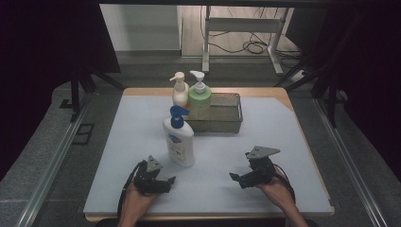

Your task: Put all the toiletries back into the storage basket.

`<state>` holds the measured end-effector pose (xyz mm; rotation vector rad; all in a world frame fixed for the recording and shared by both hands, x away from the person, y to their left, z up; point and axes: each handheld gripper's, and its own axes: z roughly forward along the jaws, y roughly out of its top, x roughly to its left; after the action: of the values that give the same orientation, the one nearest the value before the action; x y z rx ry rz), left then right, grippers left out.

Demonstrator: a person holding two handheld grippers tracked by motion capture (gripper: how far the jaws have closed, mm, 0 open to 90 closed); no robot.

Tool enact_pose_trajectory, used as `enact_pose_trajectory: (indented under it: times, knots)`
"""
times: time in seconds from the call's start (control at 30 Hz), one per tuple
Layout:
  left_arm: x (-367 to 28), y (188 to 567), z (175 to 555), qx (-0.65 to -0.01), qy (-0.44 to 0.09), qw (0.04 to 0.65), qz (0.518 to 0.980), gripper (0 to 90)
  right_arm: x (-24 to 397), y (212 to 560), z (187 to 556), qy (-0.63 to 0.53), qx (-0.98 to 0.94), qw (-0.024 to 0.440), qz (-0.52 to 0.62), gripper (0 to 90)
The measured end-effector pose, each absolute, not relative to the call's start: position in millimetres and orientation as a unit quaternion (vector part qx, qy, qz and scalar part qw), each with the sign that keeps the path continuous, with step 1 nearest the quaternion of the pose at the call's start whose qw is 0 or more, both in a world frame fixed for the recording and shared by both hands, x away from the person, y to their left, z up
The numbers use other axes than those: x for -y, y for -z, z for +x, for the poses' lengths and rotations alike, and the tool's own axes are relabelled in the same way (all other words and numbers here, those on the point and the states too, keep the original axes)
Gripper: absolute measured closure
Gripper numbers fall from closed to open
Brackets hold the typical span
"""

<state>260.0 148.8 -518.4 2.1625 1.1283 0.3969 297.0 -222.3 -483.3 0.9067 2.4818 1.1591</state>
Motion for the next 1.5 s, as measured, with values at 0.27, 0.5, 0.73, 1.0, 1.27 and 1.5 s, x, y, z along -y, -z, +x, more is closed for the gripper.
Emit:
enact_pose_trajectory:
  times: [0.27, 0.5, 0.73, 1.0, 1.27, 1.5]
  knots:
    - [-148.0, 520.5, 260.0, -0.432, -0.155, 0.322, 0.828, 12.3, 209.8, 476.0, 301.5, -0.408, -0.854, 0.118, 0.301, 0.0]
    - [-150.6, 521.6, 260.7, -0.435, -0.151, 0.329, 0.824, 11.9, 203.3, 472.0, 305.6, -0.414, -0.852, 0.113, 0.299, 0.0]
    - [-151.9, 522.9, 261.0, -0.437, -0.15, 0.338, 0.82, 11.7, 191.7, 468.6, 310.3, -0.416, -0.857, 0.106, 0.285, 0.0]
    - [-150.9, 523.6, 260.6, -0.435, -0.154, 0.335, 0.821, 11.5, 174.3, 463.4, 315.8, -0.426, -0.857, 0.107, 0.268, 0.0]
    - [-150.9, 523.8, 260.5, -0.436, -0.155, 0.335, 0.821, 11.5, 160.4, 455.8, 321.2, -0.45, -0.847, 0.108, 0.262, 0.0]
    - [-150.9, 523.7, 260.5, -0.435, -0.155, 0.334, 0.822, 11.6, 144.8, 444.3, 324.0, -0.46, -0.845, 0.107, 0.251, 0.0]
